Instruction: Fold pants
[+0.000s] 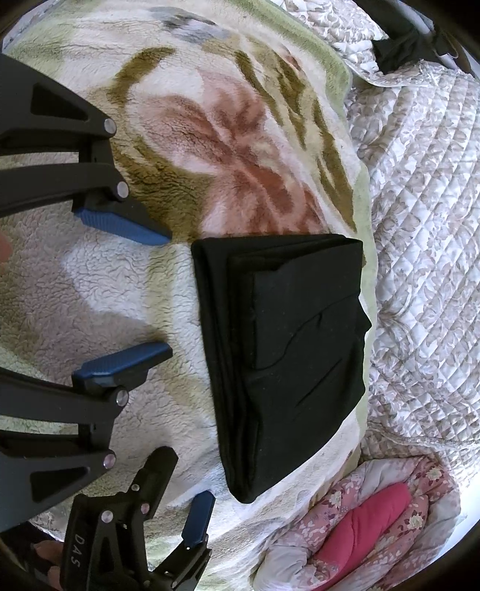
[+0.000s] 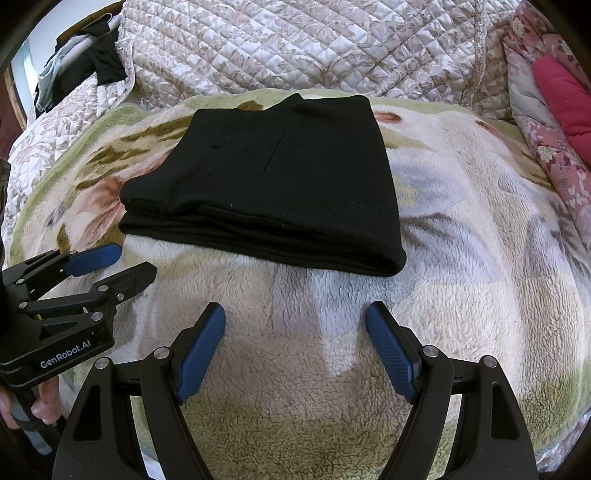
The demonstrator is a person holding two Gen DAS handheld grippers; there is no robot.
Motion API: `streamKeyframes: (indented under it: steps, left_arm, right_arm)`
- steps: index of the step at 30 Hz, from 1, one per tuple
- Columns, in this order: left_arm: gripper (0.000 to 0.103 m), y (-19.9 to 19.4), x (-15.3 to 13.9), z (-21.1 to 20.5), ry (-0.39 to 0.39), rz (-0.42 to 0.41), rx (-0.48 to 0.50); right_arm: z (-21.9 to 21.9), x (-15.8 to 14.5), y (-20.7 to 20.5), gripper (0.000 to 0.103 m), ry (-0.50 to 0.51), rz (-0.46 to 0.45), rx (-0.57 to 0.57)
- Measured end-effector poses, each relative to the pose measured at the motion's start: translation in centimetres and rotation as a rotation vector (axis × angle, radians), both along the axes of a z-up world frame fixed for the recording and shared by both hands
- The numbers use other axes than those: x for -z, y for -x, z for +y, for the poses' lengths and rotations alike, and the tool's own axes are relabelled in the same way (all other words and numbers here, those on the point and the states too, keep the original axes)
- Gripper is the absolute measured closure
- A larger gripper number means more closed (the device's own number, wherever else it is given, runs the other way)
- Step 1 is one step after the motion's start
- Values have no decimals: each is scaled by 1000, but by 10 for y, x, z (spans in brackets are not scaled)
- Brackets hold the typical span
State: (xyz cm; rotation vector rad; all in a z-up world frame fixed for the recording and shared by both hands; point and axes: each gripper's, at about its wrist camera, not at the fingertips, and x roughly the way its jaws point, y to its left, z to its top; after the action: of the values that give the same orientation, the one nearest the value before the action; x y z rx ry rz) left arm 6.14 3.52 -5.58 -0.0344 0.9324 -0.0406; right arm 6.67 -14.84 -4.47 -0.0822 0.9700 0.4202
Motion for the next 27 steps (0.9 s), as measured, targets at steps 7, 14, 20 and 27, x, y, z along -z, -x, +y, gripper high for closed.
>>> streamKeyframes:
  steps: [7,14,20,27]
  left_arm:
    - [45,1,1,0,4,-1,-1]
    - [44,1,1,1,4,-3,-1]
    - [45,1,1,1,4,-2,-1]
    - [44,1,1,1,3,-1,1]
  right_arm:
    - [0,0,0,24,1,0,0]
    - [0,0,0,24,2,0,1]
    - [0,0,0,24,2,1,0]
    - [1,0,0,24,2,1,1]
